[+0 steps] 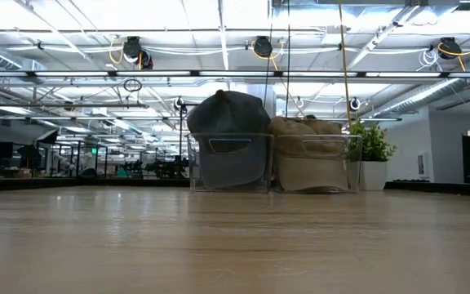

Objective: Pick & Place hat
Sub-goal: Put the blue cap into the left transparent bin

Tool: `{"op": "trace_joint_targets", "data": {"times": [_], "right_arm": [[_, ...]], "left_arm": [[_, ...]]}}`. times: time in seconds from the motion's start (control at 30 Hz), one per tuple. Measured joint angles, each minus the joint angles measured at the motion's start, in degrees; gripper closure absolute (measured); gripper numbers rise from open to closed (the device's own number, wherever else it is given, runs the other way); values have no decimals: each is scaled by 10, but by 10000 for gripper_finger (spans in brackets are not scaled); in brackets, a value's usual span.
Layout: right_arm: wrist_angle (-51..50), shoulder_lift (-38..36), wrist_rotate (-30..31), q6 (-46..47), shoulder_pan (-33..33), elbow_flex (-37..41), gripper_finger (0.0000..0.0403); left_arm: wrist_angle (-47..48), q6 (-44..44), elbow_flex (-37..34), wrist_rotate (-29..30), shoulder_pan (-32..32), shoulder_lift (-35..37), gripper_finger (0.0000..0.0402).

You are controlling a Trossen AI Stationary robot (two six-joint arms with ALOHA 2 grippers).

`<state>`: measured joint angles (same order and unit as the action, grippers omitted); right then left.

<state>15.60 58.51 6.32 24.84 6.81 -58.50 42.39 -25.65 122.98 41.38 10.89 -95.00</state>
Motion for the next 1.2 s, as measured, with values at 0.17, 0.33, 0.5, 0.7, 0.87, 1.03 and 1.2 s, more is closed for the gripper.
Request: {"op": "trace_joint_targets", "data": {"times": [0.17, 0.33, 0.5, 0.7, 0.87, 1.03, 1.2], "right_arm": [[-42, -6, -55, 7, 0, 0, 402], [-119, -6, -83, 22, 0, 0, 402], [-152, -7, -119, 30, 1, 0, 402], [-145, -6, -144, 30, 2, 0, 402], [-135, 6, -142, 32, 8, 0, 402], [-124, 29, -140, 36, 18, 0, 403], [-97, 42, -143, 35, 30, 0, 403]], "left_arm": [[25, 62, 0, -69, -5, 10, 209], [68, 146, 0, -191, -20, 25, 166], [104, 197, 1, -261, -30, 41, 142], [131, 265, 0, -370, -66, 49, 136], [150, 293, 0, -454, -93, 51, 135], [149, 291, 0, -471, -109, 51, 135], [153, 292, 0, -498, -125, 44, 135]]}}
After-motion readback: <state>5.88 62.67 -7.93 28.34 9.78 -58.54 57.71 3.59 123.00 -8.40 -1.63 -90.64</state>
